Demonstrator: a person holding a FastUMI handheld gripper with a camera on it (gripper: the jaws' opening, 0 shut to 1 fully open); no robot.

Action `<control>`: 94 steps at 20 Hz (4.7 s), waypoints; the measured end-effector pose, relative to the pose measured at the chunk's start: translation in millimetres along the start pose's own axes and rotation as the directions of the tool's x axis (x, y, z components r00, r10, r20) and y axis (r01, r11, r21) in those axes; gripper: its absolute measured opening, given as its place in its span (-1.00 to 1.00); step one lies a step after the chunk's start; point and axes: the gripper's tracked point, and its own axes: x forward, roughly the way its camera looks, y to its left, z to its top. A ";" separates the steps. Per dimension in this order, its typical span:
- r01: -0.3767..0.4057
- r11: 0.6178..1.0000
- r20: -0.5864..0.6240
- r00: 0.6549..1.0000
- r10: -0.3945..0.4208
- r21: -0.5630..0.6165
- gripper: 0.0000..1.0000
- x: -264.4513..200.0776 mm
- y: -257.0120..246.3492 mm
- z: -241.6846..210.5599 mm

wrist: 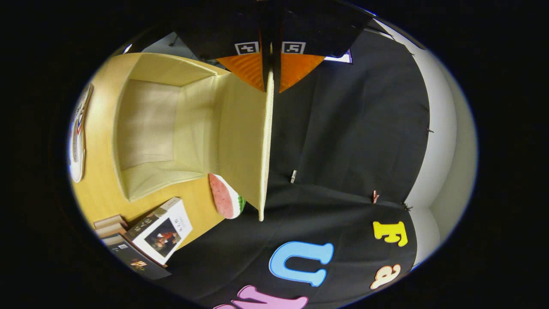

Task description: Open the storage box then place both shoes into the box .Put the left shoe in first, then the right shoe, with the right side of both shoes facing outward in a uniform manner.

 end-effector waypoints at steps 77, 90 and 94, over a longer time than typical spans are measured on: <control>0.759 0.627 0.310 0.562 -0.767 0.175 -0.84 -248.8 -308.5 57.6; 0.610 0.775 0.345 0.701 -0.624 0.163 -0.85 -81.7 -155.8 80.6; 0.618 0.771 0.312 0.710 -0.631 0.151 -0.85 -36.5 -157.3 71.6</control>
